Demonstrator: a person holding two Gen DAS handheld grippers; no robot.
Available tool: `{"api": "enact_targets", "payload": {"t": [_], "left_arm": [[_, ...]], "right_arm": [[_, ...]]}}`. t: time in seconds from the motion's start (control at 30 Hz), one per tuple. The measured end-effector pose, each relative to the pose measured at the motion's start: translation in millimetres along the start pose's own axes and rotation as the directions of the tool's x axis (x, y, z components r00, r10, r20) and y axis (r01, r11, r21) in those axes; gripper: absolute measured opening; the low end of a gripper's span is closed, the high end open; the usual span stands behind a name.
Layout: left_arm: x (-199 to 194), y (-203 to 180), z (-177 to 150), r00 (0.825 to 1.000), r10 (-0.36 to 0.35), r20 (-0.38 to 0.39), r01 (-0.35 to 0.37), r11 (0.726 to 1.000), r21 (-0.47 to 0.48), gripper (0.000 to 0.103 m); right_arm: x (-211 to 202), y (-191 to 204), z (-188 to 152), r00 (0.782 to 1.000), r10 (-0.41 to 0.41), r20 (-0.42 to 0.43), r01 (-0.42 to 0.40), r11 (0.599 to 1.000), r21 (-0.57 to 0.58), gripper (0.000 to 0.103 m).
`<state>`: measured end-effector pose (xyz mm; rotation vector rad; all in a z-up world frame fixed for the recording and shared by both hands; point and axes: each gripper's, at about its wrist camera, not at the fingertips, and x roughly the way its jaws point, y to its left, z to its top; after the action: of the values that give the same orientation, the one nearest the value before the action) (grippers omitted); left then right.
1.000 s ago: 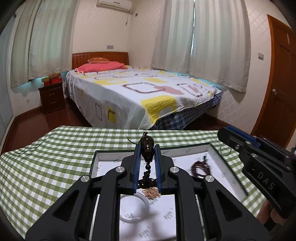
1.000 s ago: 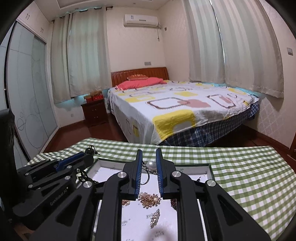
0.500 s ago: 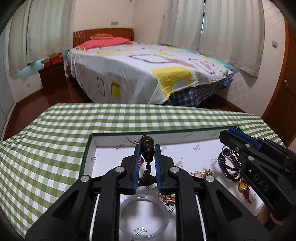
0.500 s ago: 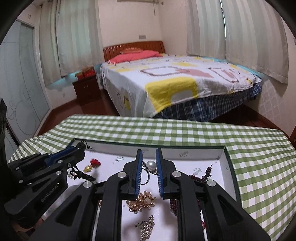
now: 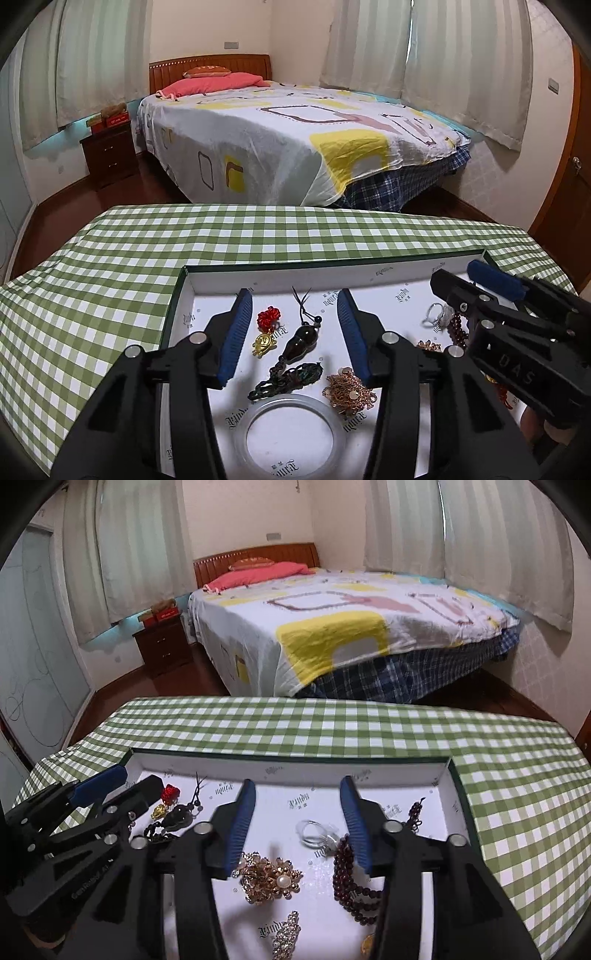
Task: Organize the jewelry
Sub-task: 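Carry the ring and black pendant into the tray and open both tools, then withdraw both open tools from the tray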
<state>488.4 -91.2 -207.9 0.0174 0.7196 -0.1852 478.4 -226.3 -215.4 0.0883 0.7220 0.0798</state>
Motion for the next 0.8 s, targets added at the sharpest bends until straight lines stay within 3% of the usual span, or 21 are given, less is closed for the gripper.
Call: {"api": "enact_targets", "payload": {"t": [0.3, 0.5, 0.7, 0.8], "left_arm": [[0.1, -3.7, -0.5, 1.0, -0.005, 0.0, 0.005, 1.0, 0.008, 0.049], [-0.2, -6.0, -0.1, 1.0, -0.005, -0.002, 0.005, 1.0, 0.013, 0.05], [-4.3, -6.3, -0.5, 1.0, -0.006, 0.003, 0.006, 1.0, 0.01, 0.059], [-14.5, -6.3, -4.7, 1.0, -0.005, 0.009, 0.005, 1.0, 0.011, 0.062]], "right_arm": [[-3.9, 0.2, 0.4, 0.999, -0.021, 0.024, 0.021, 1.0, -0.006, 0.049], [-3.2, 1.0, 1.3, 0.999, -0.028, 0.03, 0.028, 1.0, -0.011, 0.055], [-8.1, -1.6, -1.2, 0.998, -0.031, 0.045, 0.031, 0.999, 0.007, 0.055], [-18.8, -2.5, -7.6, 0.998, -0.036, 0.053, 0.035, 0.999, 0.017, 0.062]]}}
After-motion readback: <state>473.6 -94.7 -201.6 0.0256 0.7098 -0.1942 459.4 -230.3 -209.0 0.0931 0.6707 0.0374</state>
